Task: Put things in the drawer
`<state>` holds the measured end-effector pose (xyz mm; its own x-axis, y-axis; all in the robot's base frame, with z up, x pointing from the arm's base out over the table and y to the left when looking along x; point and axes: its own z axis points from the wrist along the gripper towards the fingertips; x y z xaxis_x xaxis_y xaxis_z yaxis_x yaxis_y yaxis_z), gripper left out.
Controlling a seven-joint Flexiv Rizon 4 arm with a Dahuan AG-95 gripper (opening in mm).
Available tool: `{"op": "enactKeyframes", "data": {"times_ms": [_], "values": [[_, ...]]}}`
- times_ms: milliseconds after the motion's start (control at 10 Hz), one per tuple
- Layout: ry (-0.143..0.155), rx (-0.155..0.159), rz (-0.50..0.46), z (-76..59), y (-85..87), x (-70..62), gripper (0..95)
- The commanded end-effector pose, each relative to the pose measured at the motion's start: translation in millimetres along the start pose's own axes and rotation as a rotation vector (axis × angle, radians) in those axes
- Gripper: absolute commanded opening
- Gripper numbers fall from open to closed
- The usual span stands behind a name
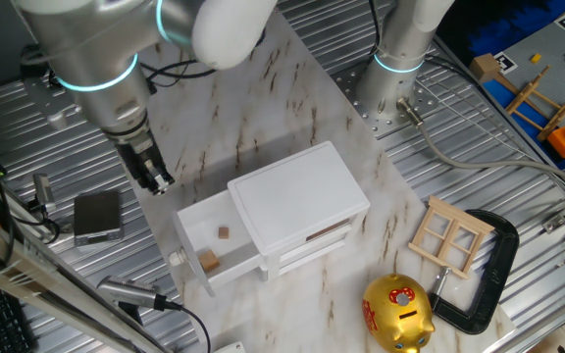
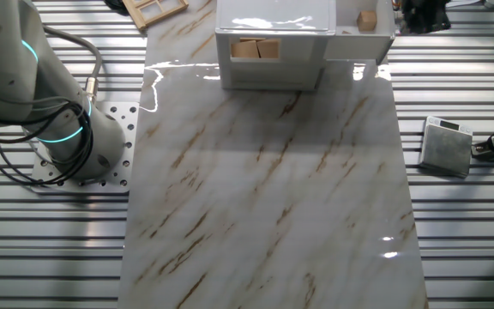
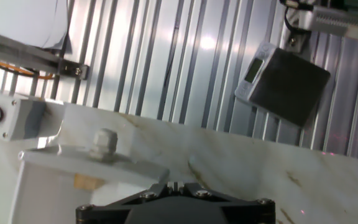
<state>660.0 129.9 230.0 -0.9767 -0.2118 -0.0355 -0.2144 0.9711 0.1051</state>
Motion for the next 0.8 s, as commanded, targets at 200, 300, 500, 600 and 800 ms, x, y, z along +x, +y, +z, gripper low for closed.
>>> {"op": "enactKeyframes", "data": {"times_ms": [200, 300, 500, 600, 800], "values": [[-0.005, 0.0, -0.006, 10.5, 2.1, -11.8, 0.0], [-0.004, 0.001, -0.007, 13.1, 2.9, -15.0, 0.0], [-0.006, 0.002, -0.01, 22.7, 5.0, -20.4, 0.0], [-0.008, 0.004, -0.008, 27.5, 6.5, -22.5, 0.0], [-0.013, 0.004, -0.007, 33.2, 8.1, -24.8, 0.0]]}}
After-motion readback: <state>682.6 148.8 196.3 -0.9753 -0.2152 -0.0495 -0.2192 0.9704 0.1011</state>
